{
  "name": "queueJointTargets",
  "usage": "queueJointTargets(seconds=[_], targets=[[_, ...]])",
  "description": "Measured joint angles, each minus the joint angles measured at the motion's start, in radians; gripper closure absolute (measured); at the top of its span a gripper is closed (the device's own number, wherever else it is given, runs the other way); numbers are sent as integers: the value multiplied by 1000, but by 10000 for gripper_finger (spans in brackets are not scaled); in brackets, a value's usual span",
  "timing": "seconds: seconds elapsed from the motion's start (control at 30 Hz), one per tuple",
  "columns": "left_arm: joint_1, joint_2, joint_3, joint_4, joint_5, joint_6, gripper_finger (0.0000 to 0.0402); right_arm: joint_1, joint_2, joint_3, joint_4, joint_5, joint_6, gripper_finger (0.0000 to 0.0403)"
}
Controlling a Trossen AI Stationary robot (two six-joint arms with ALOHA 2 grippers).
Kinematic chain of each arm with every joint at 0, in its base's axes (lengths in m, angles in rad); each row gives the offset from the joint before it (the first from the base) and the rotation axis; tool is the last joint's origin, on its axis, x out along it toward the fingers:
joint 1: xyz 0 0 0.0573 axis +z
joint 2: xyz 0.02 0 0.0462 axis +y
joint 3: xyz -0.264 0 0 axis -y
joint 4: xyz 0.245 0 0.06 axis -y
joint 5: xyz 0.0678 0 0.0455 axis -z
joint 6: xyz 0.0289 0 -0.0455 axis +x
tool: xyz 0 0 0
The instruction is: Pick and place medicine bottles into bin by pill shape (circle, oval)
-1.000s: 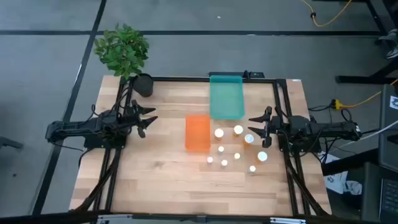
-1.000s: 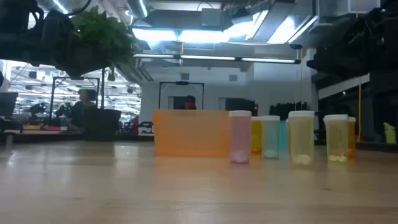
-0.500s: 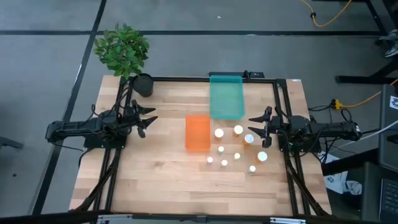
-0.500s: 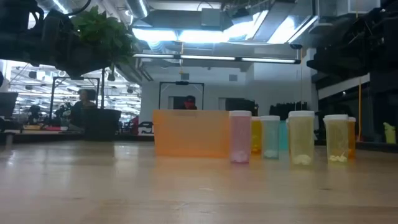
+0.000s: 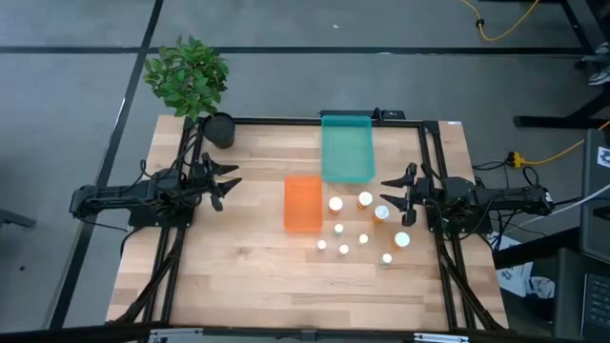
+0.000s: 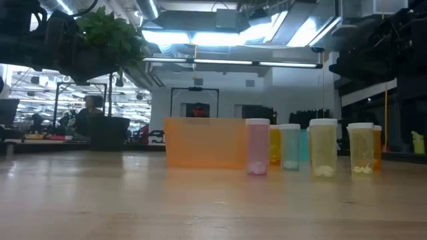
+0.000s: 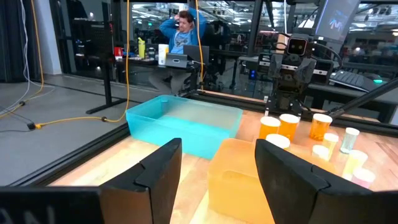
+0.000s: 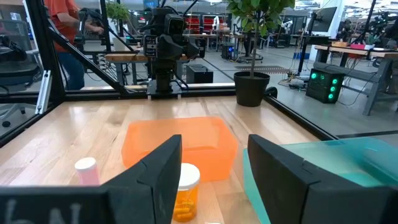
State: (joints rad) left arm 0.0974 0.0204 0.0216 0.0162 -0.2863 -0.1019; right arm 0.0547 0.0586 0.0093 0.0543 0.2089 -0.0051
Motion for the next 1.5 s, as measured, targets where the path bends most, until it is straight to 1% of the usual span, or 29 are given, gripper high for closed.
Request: queueJointTargets(seconds=[0.97,1.5], targets=[[0,0,0,0,0,0,206,0,0,0,0,0,0,215],[0,0,0,0,0,0,206,0,0,0,91,8,0,215]])
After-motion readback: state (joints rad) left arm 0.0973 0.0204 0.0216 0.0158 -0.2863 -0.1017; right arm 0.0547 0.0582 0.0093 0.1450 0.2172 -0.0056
